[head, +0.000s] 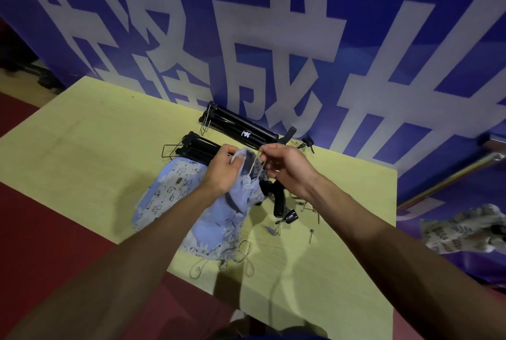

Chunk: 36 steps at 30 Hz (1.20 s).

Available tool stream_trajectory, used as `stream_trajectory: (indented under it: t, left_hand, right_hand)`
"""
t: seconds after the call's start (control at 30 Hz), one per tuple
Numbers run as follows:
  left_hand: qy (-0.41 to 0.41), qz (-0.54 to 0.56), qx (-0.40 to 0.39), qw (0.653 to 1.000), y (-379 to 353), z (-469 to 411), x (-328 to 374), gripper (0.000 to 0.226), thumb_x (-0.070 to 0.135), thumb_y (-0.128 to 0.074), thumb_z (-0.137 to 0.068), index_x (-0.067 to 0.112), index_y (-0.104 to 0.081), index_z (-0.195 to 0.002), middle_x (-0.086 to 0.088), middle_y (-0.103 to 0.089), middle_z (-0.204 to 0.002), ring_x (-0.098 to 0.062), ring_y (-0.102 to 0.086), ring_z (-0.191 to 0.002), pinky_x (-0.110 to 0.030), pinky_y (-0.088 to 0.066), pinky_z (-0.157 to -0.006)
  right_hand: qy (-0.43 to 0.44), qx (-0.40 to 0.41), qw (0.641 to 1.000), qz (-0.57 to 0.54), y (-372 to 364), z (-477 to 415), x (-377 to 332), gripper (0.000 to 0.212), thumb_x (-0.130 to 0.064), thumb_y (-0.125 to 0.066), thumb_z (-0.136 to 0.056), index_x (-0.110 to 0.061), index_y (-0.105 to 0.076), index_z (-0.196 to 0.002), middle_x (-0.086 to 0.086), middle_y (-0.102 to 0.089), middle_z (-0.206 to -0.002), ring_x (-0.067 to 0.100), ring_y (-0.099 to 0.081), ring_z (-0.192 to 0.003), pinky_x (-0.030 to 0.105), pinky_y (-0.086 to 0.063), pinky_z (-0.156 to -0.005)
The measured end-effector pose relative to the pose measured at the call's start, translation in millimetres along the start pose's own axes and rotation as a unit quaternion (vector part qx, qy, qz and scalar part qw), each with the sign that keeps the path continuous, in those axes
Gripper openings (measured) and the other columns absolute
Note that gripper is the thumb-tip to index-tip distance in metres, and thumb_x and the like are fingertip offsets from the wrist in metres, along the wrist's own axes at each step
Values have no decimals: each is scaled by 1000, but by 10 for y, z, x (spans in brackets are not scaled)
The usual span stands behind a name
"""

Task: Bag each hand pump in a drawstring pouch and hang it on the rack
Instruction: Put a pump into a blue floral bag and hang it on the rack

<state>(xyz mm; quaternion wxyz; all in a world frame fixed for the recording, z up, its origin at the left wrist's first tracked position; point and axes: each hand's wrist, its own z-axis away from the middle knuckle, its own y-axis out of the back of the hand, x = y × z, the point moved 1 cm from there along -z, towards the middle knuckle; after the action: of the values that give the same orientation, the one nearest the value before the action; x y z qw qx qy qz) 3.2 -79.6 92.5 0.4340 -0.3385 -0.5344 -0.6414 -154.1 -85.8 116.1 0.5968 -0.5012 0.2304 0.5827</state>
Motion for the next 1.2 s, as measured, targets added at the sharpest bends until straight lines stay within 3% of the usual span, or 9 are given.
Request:
stream_trajectory:
  t: [0.23, 0.5, 0.63, 0.73, 0.83, 0.87, 0.97, 1.1, 1.2]
  left_hand:
    - [-66, -4, -7, 998, 436, -9, 376, 15, 14, -58, -89, 28, -54, -88, 6, -63, -77, -15, -55, -73, -28, -39, -65]
    - [-157, 146, -177, 961, 723, -6, 957, 35, 40, -52, -81, 42, -50, -115, -6, -43, -138, -17, -43, -130, -33, -35, -108]
    - [-142, 230, -266, 925, 603, -30, 1070, 56, 29, -55, -79, 32, -41, -133, -7, -54, -135, -22, -51, -125, -39, -35, -109]
    - [-147, 140, -280, 938, 354, 23, 1244, 76, 31, -66, -72, 25, -31, -139, -3, -54, -132, -18, -53, -122, -34, -39, -104]
    - [-182, 30, -205, 961, 54, 94, 1475, 31, 35, -65, -84, 24, -51, -109, 0, -62, -106, -14, -59, -101, -29, -45, -88]
    - [-200, 14, -184, 962, -47, 111, 1549, 15, 34, -62, -87, 23, -53, -93, 0, -62, -93, -12, -60, -87, -27, -45, -78]
    - [-256, -16, -189, 948, -324, 103, 1683, 34, 40, -57, -89, 8, -53, -78, -4, -55, -71, -14, -53, -64, -26, -40, -61]
    - [-283, -103, -208, 931, -700, 55, 1812, 48, 68, -46, -81, 21, -44, -72, -7, -46, -75, -22, -48, -67, -35, -37, -61]
    - [-270, -131, -237, 924, -969, 153, 1930, 36, 53, -48, -90, 18, -44, -80, 2, -42, -76, -15, -46, -69, -29, -34, -61]
  right_hand:
    - [129, -33, 953, 274, -482, 111, -786, 17, -18, -62, -90, -15, -55, -75, 3, -57, -64, 8, -50, -52, 19, -40, -50]
    - [266, -22, 864, 427, -881, 317, -1602, 12, -18, -67, -87, -15, -58, -79, 3, -64, -73, 15, -61, -71, 33, -52, -73]
    - [314, 45, 808, 496, -865, 473, -1791, 10, -21, -63, -90, -18, -56, -84, -5, -62, -74, 1, -61, -65, 15, -50, -62]
    - [341, 117, 774, 521, -733, 604, -1848, 10, -22, -65, -89, -15, -58, -86, -9, -61, -71, -8, -58, -61, 7, -45, -57]
    - [337, 155, 752, 545, -538, 740, -1898, 13, -25, -67, -88, -14, -60, -86, -8, -65, -70, -2, -60, -62, 14, -49, -60]
    - [333, 159, 749, 550, -462, 794, -1917, 13, -25, -67, -88, -14, -60, -85, -7, -66, -70, 2, -61, -63, 19, -51, -62]
    - [335, 165, 755, 539, -243, 971, -1986, 14, -22, -66, -88, -19, -56, -79, -7, -65, -68, 6, -62, -63, 26, -52, -65]
    - [320, 141, 793, 499, 147, 1201, -2047, 17, -18, -65, -89, -20, -55, -75, -6, -63, -66, 8, -61, -63, 34, -54, -69]
    - [303, 103, 825, 467, 478, 1373, -2042, 17, -12, -64, -89, -16, -56, -74, -1, -63, -63, 13, -59, -60, 38, -52, -64]
